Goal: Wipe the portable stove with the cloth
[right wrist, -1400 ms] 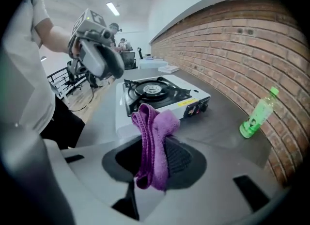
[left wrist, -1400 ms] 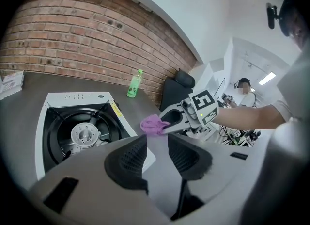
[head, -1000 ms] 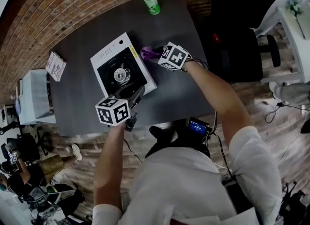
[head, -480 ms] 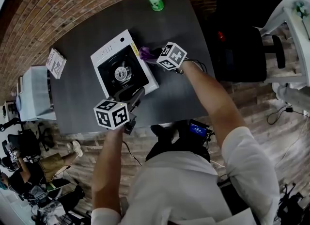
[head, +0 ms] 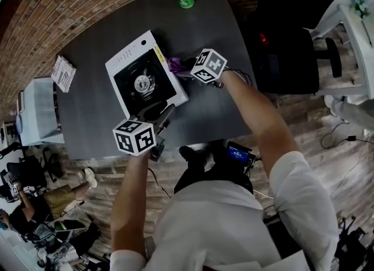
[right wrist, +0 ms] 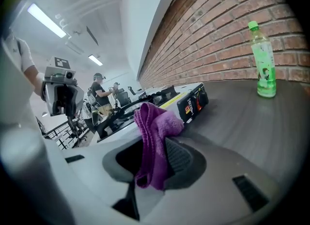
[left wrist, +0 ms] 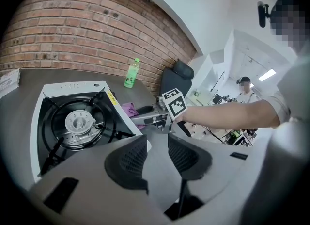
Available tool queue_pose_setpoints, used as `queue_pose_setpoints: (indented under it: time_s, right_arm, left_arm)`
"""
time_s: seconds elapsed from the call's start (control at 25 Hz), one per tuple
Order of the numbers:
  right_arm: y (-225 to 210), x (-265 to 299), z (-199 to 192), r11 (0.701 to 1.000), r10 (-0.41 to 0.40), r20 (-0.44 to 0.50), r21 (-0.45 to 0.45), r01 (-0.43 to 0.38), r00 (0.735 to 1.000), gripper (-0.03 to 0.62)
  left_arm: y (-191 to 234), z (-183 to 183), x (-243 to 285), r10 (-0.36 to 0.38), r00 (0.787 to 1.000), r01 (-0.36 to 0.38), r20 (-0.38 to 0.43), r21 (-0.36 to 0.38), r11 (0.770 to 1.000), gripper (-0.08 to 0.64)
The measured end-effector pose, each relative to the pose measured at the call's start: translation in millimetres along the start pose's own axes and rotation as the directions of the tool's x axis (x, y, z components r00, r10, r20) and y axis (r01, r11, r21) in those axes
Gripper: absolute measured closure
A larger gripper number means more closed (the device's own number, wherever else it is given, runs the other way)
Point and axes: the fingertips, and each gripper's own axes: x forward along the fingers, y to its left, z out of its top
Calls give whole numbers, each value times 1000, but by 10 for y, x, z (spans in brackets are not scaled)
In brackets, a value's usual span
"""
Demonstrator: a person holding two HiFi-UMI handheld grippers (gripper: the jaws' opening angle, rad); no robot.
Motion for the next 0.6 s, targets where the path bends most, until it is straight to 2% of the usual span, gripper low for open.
queue_pose_setpoints:
  time_s: [0.6]
  right_arm:
    - [408, -180, -365, 1000, 20, -102, -15, -22, 995, 476]
  left_arm:
    - [-70, -247, -157, -51, 998, 52, 46, -21, 998, 420]
